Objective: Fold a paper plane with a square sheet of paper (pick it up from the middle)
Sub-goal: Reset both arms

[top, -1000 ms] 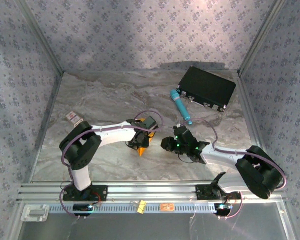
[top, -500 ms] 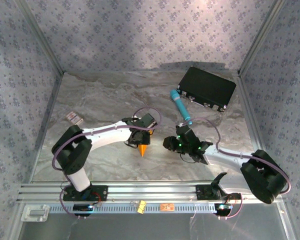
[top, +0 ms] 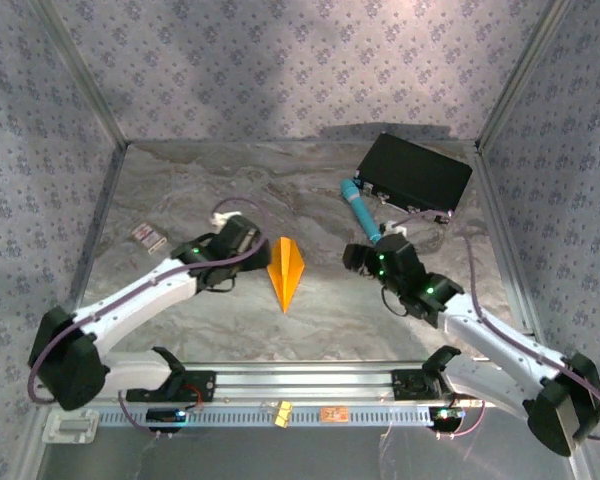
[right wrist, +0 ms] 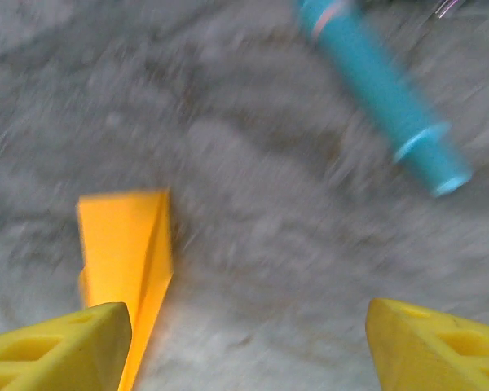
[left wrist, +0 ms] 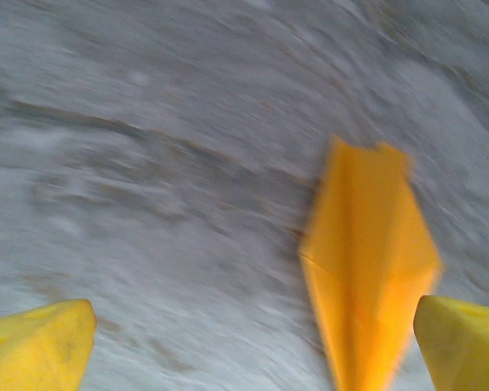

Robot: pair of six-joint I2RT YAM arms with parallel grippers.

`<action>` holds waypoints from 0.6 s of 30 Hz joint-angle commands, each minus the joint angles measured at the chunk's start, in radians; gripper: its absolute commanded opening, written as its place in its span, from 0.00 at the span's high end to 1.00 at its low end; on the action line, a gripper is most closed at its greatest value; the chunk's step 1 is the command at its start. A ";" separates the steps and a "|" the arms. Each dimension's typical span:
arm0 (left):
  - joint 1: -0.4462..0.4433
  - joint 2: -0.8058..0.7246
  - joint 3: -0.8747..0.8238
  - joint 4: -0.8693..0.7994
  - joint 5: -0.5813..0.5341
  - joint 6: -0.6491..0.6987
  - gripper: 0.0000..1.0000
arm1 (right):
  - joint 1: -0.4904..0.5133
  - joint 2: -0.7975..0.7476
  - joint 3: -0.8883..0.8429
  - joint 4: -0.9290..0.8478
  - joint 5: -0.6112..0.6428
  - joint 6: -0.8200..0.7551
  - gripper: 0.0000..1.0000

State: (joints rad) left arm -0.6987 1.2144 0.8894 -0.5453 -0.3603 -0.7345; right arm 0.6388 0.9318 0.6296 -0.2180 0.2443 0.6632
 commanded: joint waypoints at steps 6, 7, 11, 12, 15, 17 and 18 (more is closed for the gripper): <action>0.338 -0.097 -0.134 0.126 -0.082 0.238 0.00 | -0.158 -0.021 -0.118 0.150 0.413 -0.512 0.17; 0.390 -0.090 -0.131 0.124 -0.081 0.235 0.00 | -0.190 -0.009 -0.142 0.206 0.413 -0.551 0.17; 0.515 -0.044 -0.172 0.266 -0.111 0.236 0.00 | -0.347 0.068 -0.221 0.386 0.291 -0.604 0.16; 0.528 -0.032 -0.187 0.315 -0.135 0.267 0.00 | -0.381 0.088 -0.237 0.436 0.262 -0.607 0.16; 0.541 0.012 -0.205 0.425 -0.222 0.353 0.00 | -0.469 0.149 -0.274 0.596 0.130 -0.650 0.16; 0.548 0.048 -0.217 0.492 -0.242 0.411 0.00 | -0.518 0.206 -0.274 0.670 0.048 -0.680 0.17; 0.559 0.068 -0.201 0.482 -0.226 0.418 0.00 | -0.537 0.245 -0.275 0.712 0.017 -0.696 0.17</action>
State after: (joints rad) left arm -0.1562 1.2503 0.6846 -0.1883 -0.5301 -0.4149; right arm 0.1406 1.1244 0.3603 0.2886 0.3927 0.0498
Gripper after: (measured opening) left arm 0.997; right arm 0.834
